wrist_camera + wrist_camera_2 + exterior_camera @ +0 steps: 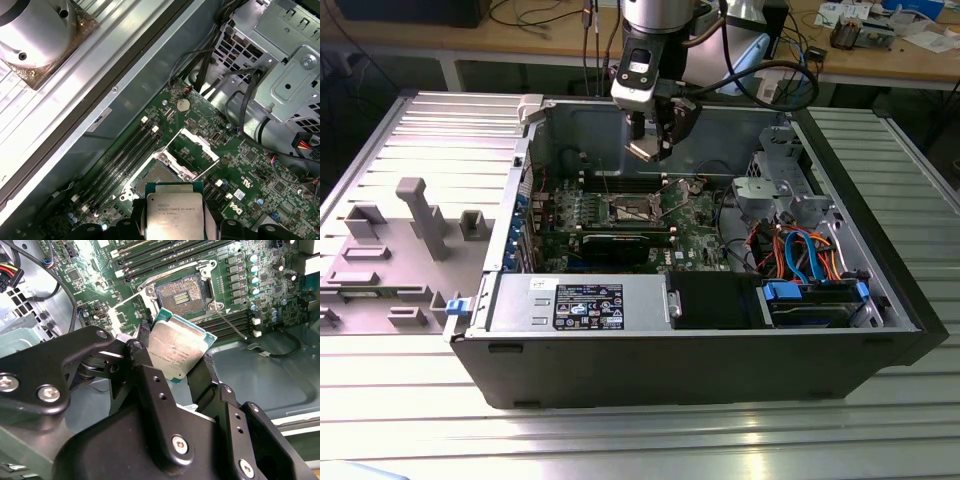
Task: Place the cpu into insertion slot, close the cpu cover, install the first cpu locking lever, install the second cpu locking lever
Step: 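Place the cpu into insertion slot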
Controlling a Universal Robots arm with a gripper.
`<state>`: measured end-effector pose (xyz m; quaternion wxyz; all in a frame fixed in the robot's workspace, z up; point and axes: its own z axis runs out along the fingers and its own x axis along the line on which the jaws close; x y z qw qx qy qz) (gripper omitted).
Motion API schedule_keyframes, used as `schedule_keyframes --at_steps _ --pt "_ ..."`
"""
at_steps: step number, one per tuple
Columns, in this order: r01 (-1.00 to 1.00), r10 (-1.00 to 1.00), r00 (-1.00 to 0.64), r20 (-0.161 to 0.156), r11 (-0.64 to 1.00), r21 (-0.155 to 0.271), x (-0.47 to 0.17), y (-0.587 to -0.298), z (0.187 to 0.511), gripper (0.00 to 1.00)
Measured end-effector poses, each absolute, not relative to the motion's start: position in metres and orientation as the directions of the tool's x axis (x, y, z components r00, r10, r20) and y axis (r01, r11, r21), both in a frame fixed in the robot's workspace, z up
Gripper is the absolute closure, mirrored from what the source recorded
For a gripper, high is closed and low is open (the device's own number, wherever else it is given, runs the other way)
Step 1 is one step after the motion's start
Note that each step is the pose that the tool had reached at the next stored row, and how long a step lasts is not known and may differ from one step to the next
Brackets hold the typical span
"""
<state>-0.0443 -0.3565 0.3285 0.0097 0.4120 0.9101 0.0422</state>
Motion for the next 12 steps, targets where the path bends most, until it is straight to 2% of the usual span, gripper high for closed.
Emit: schedule_keyframes --at_steps 12 --pt "0.761 0.763 -0.646 0.017 0.643 0.085 -0.0443 -0.3565 0.3285 0.45"
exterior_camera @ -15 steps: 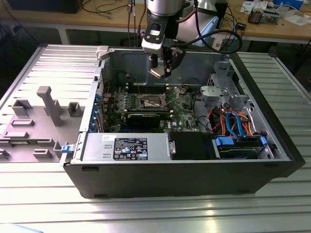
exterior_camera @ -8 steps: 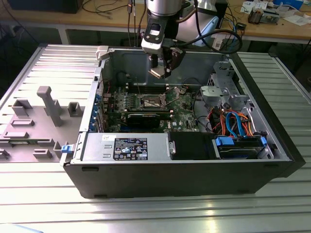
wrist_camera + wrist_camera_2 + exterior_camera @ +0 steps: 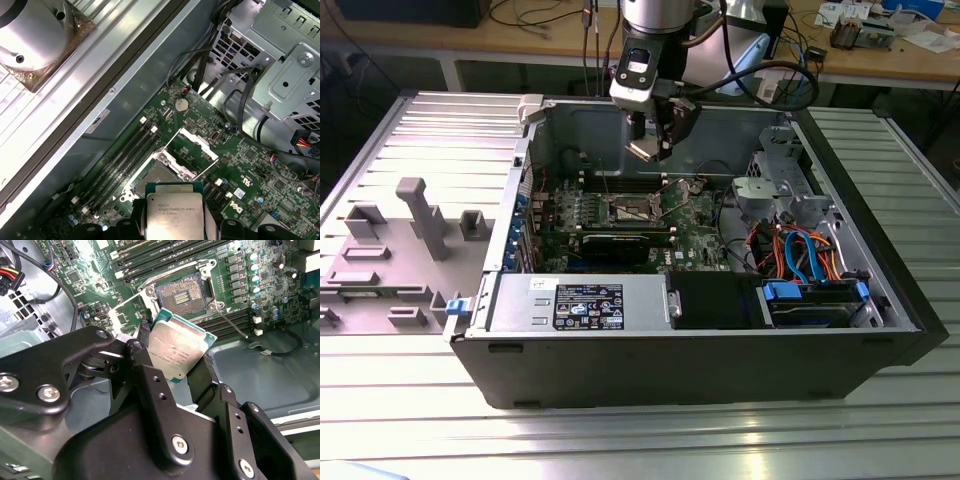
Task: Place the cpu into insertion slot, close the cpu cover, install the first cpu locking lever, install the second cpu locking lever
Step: 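Place the cpu into insertion slot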
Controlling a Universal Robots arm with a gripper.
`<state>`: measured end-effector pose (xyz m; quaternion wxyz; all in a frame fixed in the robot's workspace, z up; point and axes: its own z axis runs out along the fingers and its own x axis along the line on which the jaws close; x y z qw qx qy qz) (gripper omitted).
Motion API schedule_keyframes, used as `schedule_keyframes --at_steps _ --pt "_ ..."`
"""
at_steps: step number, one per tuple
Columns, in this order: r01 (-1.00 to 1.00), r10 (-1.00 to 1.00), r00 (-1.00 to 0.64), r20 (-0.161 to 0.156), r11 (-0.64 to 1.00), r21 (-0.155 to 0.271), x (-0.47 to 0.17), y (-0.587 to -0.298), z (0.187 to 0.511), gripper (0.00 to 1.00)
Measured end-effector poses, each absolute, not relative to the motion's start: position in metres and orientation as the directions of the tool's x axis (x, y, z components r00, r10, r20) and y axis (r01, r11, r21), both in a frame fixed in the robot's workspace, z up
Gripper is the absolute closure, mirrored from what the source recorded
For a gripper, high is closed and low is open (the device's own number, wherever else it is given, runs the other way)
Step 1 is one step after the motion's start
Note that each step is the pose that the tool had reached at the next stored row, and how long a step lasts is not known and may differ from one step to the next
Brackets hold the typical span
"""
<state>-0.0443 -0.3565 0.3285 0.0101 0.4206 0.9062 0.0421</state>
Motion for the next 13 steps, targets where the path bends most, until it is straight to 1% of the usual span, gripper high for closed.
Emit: schedule_keyframes --at_steps 13 --pt "0.774 0.776 -0.631 0.017 0.628 0.085 -0.0444 -0.3565 0.3284 0.45"
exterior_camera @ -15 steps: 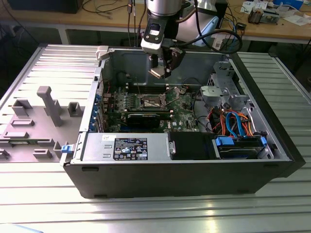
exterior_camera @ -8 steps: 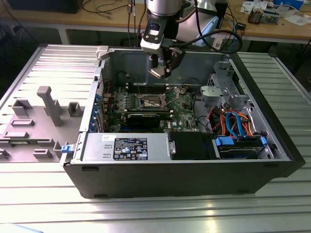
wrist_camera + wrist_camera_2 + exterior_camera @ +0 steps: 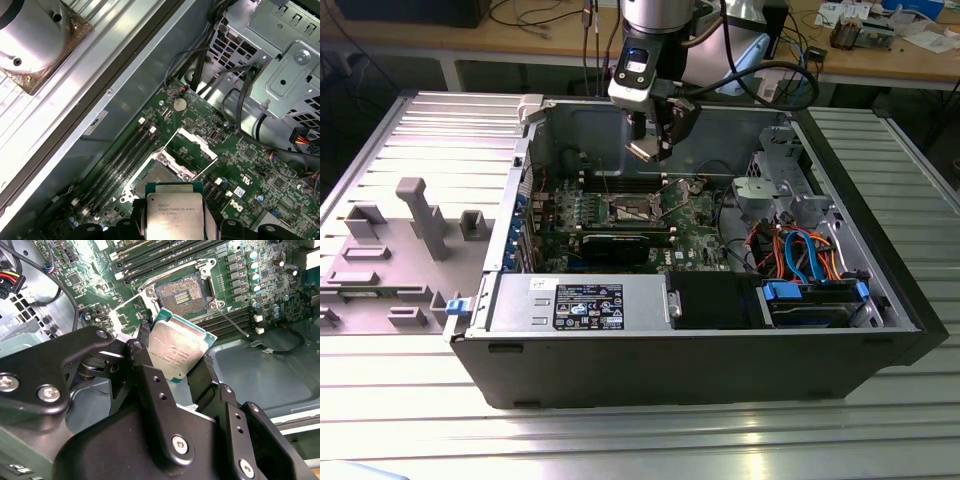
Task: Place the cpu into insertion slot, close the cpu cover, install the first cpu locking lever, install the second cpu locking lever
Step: 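Place the cpu into insertion slot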
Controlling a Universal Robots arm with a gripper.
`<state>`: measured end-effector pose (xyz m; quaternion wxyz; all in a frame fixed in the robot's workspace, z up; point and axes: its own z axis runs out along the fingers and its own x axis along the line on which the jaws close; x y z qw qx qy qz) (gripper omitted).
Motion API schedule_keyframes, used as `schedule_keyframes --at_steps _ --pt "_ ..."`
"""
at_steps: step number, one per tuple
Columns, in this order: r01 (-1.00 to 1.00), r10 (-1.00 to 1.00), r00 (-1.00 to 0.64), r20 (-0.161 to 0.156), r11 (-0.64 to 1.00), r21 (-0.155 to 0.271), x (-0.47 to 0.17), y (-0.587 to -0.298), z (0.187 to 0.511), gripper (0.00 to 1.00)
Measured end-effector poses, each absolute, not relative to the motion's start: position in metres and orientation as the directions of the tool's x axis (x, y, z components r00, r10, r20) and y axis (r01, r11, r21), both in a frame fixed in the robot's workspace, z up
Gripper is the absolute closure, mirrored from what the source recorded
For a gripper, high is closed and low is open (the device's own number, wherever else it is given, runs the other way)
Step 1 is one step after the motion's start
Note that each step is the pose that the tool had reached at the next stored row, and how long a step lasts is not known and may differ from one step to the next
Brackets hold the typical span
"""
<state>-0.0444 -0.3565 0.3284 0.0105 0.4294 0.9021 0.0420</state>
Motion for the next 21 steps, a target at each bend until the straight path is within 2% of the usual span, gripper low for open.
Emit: schedule_keyframes --at_steps 21 --pt "0.792 0.794 -0.607 0.017 0.604 0.085 -0.0444 -0.3566 0.3285 0.45"
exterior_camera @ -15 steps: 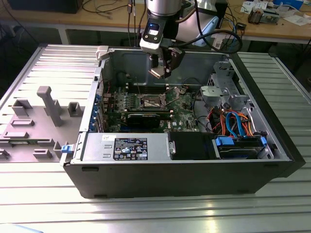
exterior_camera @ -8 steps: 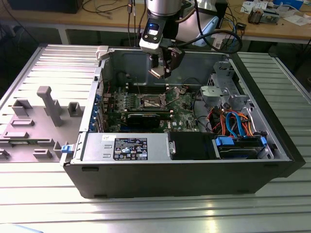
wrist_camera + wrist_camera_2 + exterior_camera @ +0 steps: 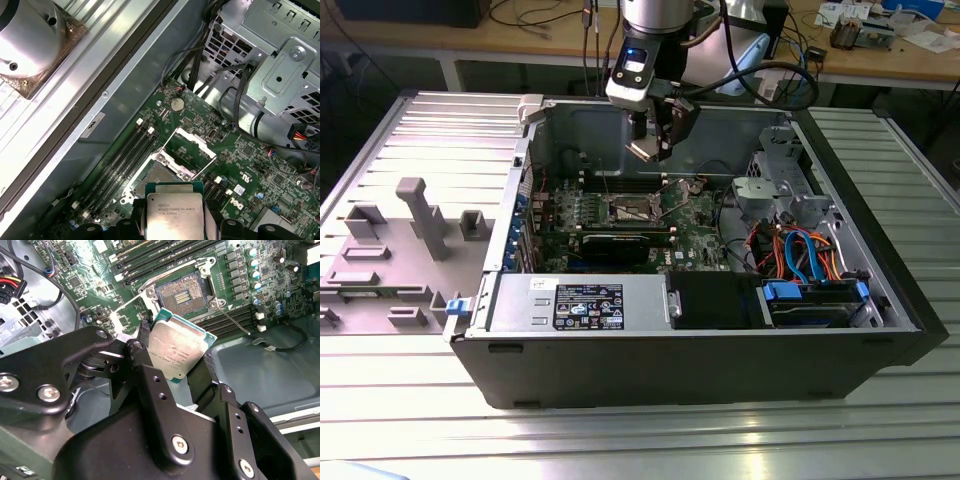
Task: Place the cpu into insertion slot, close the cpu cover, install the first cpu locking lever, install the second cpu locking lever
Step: 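Place the cpu into insertion slot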
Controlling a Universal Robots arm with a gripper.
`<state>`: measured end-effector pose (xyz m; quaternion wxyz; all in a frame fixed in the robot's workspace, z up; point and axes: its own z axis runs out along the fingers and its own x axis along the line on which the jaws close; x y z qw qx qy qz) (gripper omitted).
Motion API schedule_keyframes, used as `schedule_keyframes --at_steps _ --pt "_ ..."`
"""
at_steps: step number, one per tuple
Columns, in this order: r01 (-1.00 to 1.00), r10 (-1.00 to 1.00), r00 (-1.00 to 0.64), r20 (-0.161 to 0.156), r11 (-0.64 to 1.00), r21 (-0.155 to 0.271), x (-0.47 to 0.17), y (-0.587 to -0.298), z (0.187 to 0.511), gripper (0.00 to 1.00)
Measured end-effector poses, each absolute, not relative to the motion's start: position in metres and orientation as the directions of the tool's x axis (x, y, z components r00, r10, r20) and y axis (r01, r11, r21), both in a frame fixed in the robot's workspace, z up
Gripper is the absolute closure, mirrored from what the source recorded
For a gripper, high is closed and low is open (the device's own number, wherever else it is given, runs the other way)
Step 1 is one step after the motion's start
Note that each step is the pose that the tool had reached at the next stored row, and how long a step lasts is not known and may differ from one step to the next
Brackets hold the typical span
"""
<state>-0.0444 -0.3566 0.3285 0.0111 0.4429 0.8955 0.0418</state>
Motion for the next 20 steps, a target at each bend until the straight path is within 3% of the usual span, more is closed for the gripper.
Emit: schedule_keyframes --at_steps 20 --pt "0.808 0.810 -0.586 0.017 0.583 0.085 -0.0443 -0.3565 0.3285 0.45"
